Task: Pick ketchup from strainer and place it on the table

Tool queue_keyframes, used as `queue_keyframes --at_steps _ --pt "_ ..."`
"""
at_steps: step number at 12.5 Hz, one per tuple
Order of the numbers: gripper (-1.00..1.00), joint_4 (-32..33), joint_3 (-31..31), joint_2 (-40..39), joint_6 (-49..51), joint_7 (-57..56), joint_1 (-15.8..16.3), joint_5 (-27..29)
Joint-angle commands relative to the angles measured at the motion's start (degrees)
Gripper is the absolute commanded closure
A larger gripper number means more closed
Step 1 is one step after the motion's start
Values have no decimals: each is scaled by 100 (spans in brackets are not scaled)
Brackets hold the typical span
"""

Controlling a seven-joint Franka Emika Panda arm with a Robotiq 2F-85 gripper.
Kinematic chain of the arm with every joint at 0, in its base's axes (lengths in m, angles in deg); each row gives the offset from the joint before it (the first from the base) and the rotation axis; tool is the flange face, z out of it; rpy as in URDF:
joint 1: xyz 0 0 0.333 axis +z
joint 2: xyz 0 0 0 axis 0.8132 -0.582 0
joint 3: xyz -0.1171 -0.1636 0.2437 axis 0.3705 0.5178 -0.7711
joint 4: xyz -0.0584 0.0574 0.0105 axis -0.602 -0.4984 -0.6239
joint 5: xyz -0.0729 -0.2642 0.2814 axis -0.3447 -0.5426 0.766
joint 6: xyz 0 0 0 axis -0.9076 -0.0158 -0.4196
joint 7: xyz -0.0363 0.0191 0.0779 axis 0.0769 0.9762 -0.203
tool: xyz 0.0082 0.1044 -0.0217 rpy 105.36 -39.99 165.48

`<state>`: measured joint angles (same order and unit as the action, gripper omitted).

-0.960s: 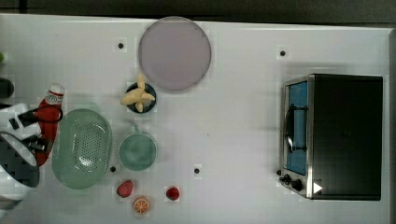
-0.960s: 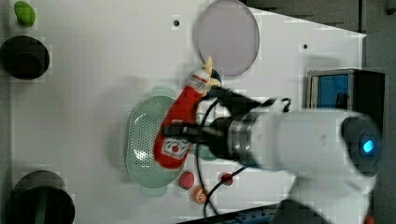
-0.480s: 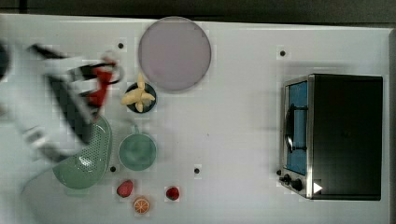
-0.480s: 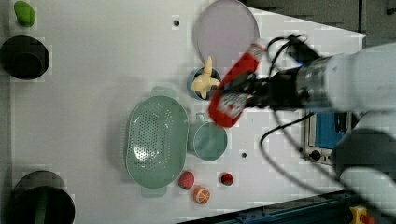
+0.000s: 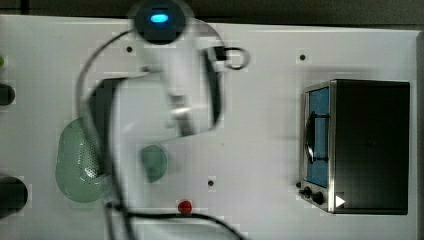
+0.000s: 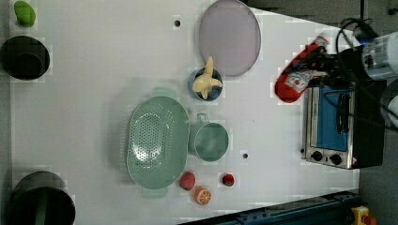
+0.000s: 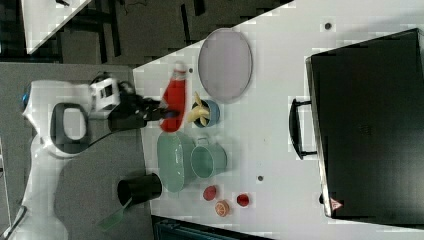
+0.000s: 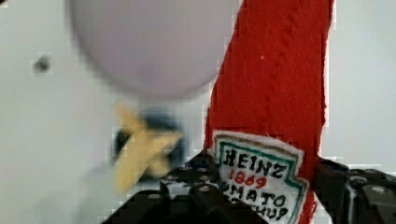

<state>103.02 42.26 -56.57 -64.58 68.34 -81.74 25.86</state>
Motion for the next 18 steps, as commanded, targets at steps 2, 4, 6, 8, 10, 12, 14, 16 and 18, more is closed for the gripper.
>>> queue_keyframes --at_steps 2,4,6,8,10,12,14,16,18 --pt "-18 414 278 318 -64 -1269 -80 -35" --pt "-18 809 468 320 -322 -1272 -97 -35" --pt "-18 1356 606 306 -1042 -1278 -101 -40" --pt "-18 1960 703 297 -1724 -1279 -100 -45" --pt "-18 2429 764 237 -2258 -1276 -99 -159" --pt "-24 2758 796 130 -2576 -1268 -100 -372" --pt "-65 2939 822 -57 -2753 -1232 -99 -681" --pt "-99 2884 835 -55 -2813 -1232 -110 -753" --pt "-100 2588 827 214 -2804 -1233 -111 -742"
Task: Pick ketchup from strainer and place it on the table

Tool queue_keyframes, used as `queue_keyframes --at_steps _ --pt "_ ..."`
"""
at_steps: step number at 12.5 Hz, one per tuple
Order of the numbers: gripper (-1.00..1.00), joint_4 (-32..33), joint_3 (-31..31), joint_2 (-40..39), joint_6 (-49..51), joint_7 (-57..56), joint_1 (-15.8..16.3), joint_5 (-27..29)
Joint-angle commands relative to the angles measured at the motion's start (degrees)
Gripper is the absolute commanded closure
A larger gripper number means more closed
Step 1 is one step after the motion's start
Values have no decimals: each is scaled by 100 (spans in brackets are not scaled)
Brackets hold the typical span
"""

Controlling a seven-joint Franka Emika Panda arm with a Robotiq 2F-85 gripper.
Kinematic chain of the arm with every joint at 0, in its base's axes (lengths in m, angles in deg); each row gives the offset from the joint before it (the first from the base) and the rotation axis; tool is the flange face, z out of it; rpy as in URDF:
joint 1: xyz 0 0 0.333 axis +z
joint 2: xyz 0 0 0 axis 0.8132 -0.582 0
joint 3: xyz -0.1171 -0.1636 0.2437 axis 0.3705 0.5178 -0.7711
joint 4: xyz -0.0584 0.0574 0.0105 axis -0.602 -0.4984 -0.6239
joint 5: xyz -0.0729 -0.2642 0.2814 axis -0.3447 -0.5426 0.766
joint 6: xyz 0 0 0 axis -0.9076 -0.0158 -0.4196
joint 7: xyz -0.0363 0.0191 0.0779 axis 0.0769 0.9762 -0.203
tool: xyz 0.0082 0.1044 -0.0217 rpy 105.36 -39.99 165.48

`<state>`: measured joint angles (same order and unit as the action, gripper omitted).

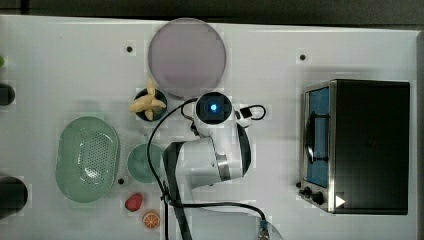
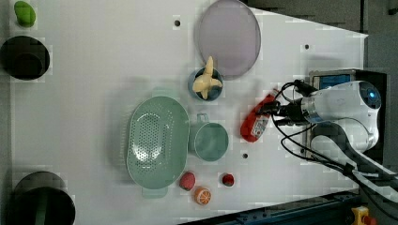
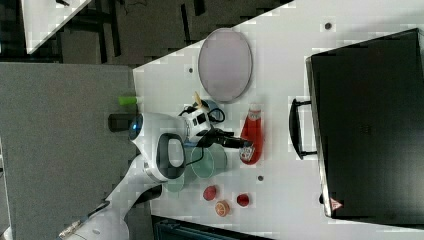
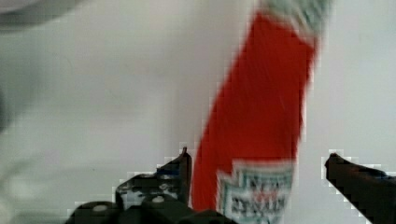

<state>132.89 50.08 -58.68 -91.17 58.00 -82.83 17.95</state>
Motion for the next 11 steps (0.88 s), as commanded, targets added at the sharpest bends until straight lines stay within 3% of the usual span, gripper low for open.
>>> queue_keyframes --at_steps 1,4,9,11 --pt "-100 -590 32 633 -90 -198 -2 50" --pt "-100 -1286 -40 1235 816 -187 9 205" --pt "-100 -2598 -189 1644 3114 322 13 1667" --pt "-100 -3052 -179 1708 3269 337 10 1682"
